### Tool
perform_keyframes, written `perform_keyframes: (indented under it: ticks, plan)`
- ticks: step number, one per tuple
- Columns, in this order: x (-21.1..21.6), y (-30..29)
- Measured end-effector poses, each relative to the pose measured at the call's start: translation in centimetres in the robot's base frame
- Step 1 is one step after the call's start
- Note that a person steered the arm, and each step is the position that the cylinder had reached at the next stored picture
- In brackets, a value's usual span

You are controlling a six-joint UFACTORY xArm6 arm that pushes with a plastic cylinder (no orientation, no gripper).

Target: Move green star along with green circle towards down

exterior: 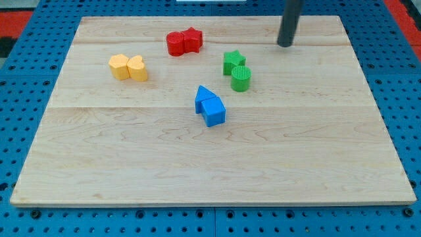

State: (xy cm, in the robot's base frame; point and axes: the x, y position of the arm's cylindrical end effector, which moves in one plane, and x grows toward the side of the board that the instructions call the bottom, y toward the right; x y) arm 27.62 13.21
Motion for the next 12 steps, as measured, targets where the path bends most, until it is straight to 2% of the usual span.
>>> perform_keyframes:
  ticks: [4,10,12]
  plan:
    - [0.0,-7.5]
    - [4.8,-7.8]
    - [4.6,-8.7]
